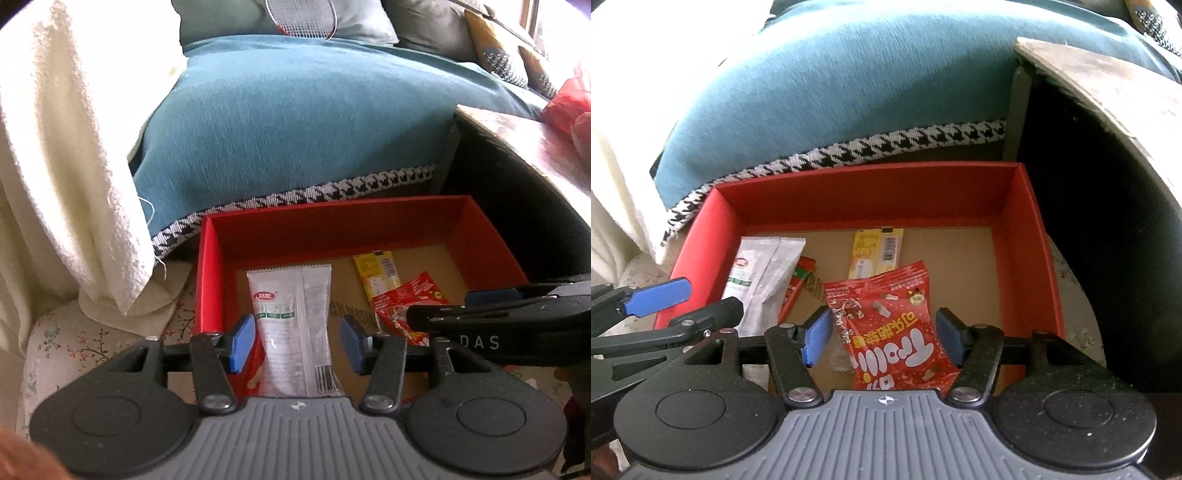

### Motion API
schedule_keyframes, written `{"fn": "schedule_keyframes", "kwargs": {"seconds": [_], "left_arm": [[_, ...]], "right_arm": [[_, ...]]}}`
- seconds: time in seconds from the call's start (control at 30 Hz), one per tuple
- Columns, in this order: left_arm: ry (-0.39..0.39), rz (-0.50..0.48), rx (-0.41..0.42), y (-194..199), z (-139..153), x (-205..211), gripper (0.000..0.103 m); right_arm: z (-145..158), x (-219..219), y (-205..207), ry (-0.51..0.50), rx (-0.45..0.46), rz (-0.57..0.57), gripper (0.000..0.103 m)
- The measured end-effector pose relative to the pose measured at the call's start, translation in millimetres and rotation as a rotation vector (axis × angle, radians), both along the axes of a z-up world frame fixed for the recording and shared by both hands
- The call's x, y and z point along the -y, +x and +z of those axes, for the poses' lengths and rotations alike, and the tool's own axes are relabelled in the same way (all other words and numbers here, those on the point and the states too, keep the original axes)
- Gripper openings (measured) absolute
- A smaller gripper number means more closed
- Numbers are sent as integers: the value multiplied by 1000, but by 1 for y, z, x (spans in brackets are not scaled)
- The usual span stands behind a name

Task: Organize snacks
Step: 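Withdraw both grippers and move the left gripper toward the brown spicy-strip packet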

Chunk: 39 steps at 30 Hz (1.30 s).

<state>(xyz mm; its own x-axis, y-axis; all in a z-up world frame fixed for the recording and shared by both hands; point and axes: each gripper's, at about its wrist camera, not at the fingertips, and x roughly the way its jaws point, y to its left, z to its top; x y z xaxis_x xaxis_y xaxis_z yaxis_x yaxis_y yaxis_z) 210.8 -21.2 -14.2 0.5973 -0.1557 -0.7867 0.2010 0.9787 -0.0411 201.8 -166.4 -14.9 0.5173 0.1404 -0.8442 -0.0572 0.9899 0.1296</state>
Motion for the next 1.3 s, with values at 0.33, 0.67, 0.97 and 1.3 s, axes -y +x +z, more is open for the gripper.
{"fn": "schedule_keyframes", "kwargs": {"seconds": [0.33, 0.67, 0.97, 1.3], "left_arm": [[-17, -4, 23, -14, 16, -11, 44], [-24, -15, 45, -33, 30, -21, 45], [-10, -21, 32, -64, 30, -45, 49], [-26, 30, -88, -110, 4, -88, 56]], "right_arm": [[15, -8, -17, -5, 35, 34, 70], [31, -14, -37, -6, 75, 79, 72], [35, -20, -61, -7, 81, 123, 74], [29, -36, -85, -20, 58, 191, 77]]}}
